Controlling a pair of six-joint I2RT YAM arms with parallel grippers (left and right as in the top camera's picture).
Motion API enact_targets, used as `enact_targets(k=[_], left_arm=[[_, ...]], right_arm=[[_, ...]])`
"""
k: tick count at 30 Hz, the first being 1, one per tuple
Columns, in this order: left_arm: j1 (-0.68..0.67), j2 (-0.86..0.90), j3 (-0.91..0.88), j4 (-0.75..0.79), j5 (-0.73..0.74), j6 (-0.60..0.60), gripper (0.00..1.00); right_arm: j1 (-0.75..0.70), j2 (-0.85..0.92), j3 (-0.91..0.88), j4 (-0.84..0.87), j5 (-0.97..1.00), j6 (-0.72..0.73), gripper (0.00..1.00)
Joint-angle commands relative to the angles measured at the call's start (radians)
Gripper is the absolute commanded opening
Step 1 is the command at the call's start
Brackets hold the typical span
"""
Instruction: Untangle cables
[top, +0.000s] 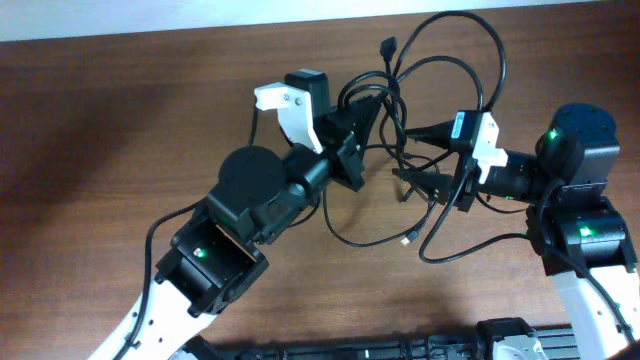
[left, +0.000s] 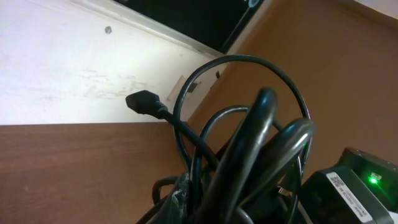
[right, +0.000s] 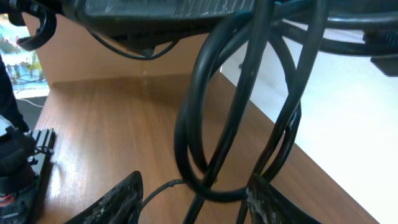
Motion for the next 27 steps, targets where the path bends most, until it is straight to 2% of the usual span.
enact_targets(k=[1,3,5,7,10,12,16,22,27], left_arm=[[-0.019,0.003,0.010,0.012,0.009,-0.010,0.00],[-0.018,0.005,0.010,0.007,-0.001,-0.010,0.00],[-0.018,0.005,0.010,0.005,-0.001,-0.010,0.00],[-0.018,0.016,0.010,0.002,-0.003,0.011,0.00],[-0.017,0.039,0.010,0.002,-0.064,0.113,0.00],[-0.018,0.041,0.010,0.003,-0.089,0.230,0.17],[-0.018,0.041,0.010,-0.029,-0.088,0.705,0.88],[-0.018,0.035,0.010,-0.087,-0.088,0.835,0.90],[-0.018,0.034,0.010,-0.109,-0.089,1.015,0.89]], right_arm=[[0.007,0.005,0.007,0.033,-0.021,0.001,0.38],[0.007,0.005,0.007,0.043,-0.019,0.001,0.20],[0.007,0.005,0.007,0.042,-0.008,0.001,0.07],[0.005,0.005,0.007,0.042,-0.005,0.001,0.04],[0.005,0.005,0.007,0.042,-0.005,0.010,0.04],[0.005,0.005,0.007,0.040,-0.005,0.034,0.04],[0.005,0.005,0.007,0.040,-0.018,0.162,0.04],[0.005,0.004,0.007,0.012,-0.140,0.186,0.04],[0.005,0.004,0.007,-0.053,-0.209,0.186,0.04]])
